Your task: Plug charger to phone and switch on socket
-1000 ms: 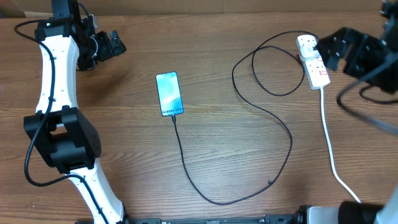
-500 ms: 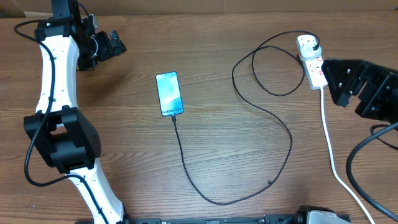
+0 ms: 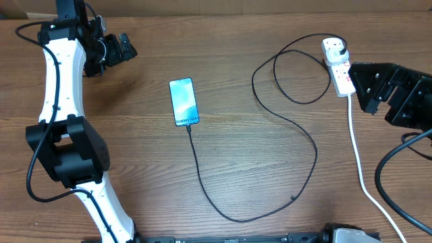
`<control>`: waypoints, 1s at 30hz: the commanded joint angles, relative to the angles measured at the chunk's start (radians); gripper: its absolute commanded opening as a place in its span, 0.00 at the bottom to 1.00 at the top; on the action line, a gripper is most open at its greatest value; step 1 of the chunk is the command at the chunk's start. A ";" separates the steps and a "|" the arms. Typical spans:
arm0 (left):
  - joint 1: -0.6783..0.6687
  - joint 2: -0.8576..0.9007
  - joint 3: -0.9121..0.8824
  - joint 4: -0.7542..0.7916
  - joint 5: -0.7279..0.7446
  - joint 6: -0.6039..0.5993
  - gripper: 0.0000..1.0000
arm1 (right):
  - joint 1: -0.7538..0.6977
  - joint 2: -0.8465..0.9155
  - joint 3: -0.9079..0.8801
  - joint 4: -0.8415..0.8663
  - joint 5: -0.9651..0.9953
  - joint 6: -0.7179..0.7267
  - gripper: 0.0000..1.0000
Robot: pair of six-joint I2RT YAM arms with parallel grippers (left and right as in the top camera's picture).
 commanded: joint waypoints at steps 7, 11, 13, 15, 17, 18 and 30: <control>-0.008 -0.006 0.012 0.000 -0.006 0.001 1.00 | 0.008 -0.119 -0.170 0.229 0.114 -0.097 1.00; -0.008 -0.006 0.012 0.000 -0.006 0.001 0.99 | 0.008 -0.405 -0.673 0.646 0.111 -0.134 1.00; -0.008 -0.006 0.012 0.000 -0.006 0.001 1.00 | 0.008 -0.510 -0.865 0.781 0.111 -0.168 1.00; -0.008 -0.006 0.012 0.000 -0.006 0.001 1.00 | 0.008 -0.628 -1.079 0.924 0.111 -0.207 1.00; -0.008 -0.006 0.012 0.000 -0.006 0.001 1.00 | 0.008 -0.742 -1.281 1.066 0.110 -0.214 1.00; -0.008 -0.006 0.012 0.000 -0.006 0.001 1.00 | 0.008 -0.778 -1.345 1.113 0.110 -0.214 1.00; -0.008 -0.006 0.012 0.001 -0.006 0.001 1.00 | 0.117 -1.257 -2.195 1.703 0.156 -0.232 1.00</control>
